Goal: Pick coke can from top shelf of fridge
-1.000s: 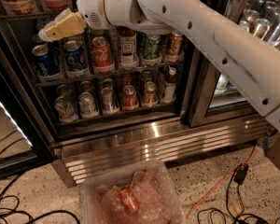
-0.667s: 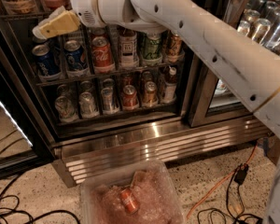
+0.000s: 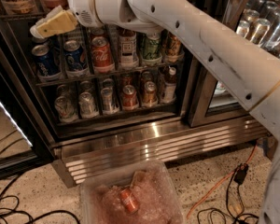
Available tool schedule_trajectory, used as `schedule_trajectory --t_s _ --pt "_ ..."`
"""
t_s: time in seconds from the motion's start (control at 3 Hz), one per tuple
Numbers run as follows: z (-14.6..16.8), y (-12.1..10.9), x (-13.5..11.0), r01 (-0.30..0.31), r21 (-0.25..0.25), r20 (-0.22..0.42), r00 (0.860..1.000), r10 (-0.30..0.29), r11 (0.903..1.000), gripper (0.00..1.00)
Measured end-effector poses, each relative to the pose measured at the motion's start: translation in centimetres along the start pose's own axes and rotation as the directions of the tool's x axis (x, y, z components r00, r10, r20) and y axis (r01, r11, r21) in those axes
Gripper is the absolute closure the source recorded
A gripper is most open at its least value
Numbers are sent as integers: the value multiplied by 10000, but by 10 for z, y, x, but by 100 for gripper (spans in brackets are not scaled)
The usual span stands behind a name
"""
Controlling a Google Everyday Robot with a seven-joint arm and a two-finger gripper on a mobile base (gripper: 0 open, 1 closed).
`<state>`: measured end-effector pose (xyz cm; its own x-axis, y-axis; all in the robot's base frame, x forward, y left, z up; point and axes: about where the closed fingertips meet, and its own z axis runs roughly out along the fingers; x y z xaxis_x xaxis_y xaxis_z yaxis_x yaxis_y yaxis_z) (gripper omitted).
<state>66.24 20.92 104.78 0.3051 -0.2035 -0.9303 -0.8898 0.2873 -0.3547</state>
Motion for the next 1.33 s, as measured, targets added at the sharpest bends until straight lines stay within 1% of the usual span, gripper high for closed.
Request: schedule_trajectory --t_s 0.33,0.67,1.0,1.33 --pt "5 -1 6 -284 328 -180 9994 290 9991 0" --pt "6 -2 14 -631 844 -386 9970 666 9944 0" --pt "6 -2 15 -639 842 -393 9969 674 9944 0" --pt "8 -6 15 -728 1069 -288 9967 763 9916 0"
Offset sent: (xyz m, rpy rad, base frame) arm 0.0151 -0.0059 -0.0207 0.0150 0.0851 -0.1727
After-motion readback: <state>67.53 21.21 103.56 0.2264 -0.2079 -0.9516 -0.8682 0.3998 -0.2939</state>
